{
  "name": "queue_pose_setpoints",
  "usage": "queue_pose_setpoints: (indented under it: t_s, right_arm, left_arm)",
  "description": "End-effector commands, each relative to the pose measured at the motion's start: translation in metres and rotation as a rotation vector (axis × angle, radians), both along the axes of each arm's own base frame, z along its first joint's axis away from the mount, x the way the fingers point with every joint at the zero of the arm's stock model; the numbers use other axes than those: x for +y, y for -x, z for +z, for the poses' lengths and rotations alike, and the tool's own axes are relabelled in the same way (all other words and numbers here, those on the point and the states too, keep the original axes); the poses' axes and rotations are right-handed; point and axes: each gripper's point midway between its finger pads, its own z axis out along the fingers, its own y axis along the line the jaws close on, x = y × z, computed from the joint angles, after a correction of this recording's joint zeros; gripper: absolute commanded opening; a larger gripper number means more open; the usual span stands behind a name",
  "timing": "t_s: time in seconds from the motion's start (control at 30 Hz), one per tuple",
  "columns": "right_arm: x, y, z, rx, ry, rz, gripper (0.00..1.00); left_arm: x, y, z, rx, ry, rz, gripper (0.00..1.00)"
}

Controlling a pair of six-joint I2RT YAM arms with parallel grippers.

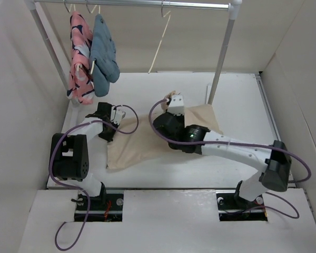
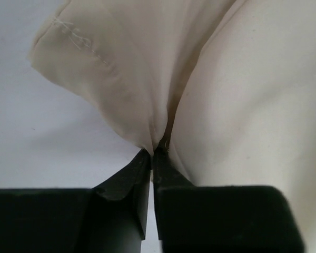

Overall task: Place the trousers on the hanger
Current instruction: Fold the trousers at the center of the board.

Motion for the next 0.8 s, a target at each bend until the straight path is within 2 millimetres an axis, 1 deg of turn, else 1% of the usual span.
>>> queue_pose_setpoints:
  t_s: [0.0, 0.03, 0.07, 0.1, 0.13, 0.2, 0.23, 0.27, 0.33, 0.37, 0.4, 0.43, 0.47, 0.5, 0.57, 0.6, 0.63, 0.67, 0.7, 0.73, 0.77]
  right_arm:
    - [0.040, 0.003, 0.037, -0.102, -0.162, -0.007, 0.00]
    - [0.052, 0.003, 0.027, -0.094, -0.145, 0.006, 0.00]
    - [0.061, 0.005, 0.025, -0.095, -0.133, 0.023, 0.00]
    - [0.076, 0.008, 0.027, -0.101, -0.140, 0.060, 0.00]
    - [0.090, 0.007, 0.026, -0.107, -0.117, 0.080, 0.00]
    - [0.104, 0.008, 0.032, -0.121, -0.067, 0.108, 0.00]
    - [0.115, 0.010, 0.048, -0.145, -0.090, 0.119, 0.00]
    - [0.123, 0.006, 0.045, -0.152, -0.046, 0.133, 0.00]
    - [0.142, 0.012, 0.050, -0.167, -0.048, 0.182, 0.00]
    - [0.150, 0.011, 0.044, -0.160, -0.035, 0.197, 0.00]
    - [0.155, 0.011, 0.036, -0.149, -0.024, 0.212, 0.00]
    - [0.159, 0.011, 0.029, -0.140, -0.014, 0.222, 0.00]
    - [0.163, 0.011, 0.022, -0.130, -0.004, 0.233, 0.00]
    - [0.168, 0.011, 0.007, -0.110, 0.013, 0.239, 0.00]
    - [0.171, 0.013, -0.014, -0.074, 0.049, 0.257, 0.00]
    - [0.174, 0.013, -0.029, -0.053, 0.069, 0.262, 0.00]
    - [0.174, 0.013, -0.036, -0.043, 0.078, 0.260, 0.00]
    - [0.176, 0.015, -0.043, -0.027, 0.082, 0.268, 0.00]
    - [0.179, 0.016, -0.049, -0.015, 0.086, 0.282, 0.00]
    - [0.182, 0.016, -0.056, -0.004, 0.094, 0.292, 0.00]
    - [0.182, 0.017, -0.058, 0.005, 0.100, 0.301, 0.00]
  left_arm:
    - [-0.003, 0.000, -0.012, 0.026, 0.025, 0.004, 0.01]
    - [-0.003, -0.002, -0.011, 0.016, 0.026, 0.004, 0.00]
    - [-0.003, 0.003, -0.017, 0.037, 0.024, 0.004, 0.00]
    - [-0.003, 0.000, -0.017, 0.025, 0.025, 0.004, 0.00]
    - [-0.003, 0.000, -0.017, 0.025, 0.025, 0.004, 0.00]
    - [-0.003, 0.004, -0.019, 0.034, 0.022, -0.005, 0.00]
    - [-0.003, 0.004, -0.019, 0.034, 0.022, -0.005, 0.00]
    - [-0.003, 0.004, -0.019, 0.034, 0.022, -0.005, 0.00]
    - [-0.003, 0.004, -0.019, 0.034, 0.022, -0.005, 0.00]
    - [0.000, 0.003, -0.019, 0.034, 0.022, 0.004, 0.00]
    - [0.000, 0.003, -0.019, 0.034, 0.022, 0.004, 0.00]
    - [-0.002, -0.002, -0.013, 0.013, 0.032, 0.001, 0.00]
    - [0.001, 0.001, -0.014, 0.022, 0.031, 0.012, 0.00]
    - [0.004, -0.004, -0.006, 0.010, 0.035, 0.029, 0.00]
    - [0.012, -0.007, 0.002, 0.003, 0.057, 0.074, 0.00]
    - [0.017, -0.005, 0.008, 0.013, 0.060, 0.100, 0.06]
    - [0.023, -0.012, 0.019, -0.011, 0.071, 0.122, 0.10]
    - [0.027, -0.013, 0.023, -0.009, 0.071, 0.134, 0.14]
    - [0.029, -0.014, 0.027, -0.009, 0.074, 0.152, 0.26]
    - [0.034, -0.015, 0.035, -0.003, 0.067, 0.178, 0.29]
    - [0.040, -0.014, 0.039, 0.000, 0.054, 0.196, 0.31]
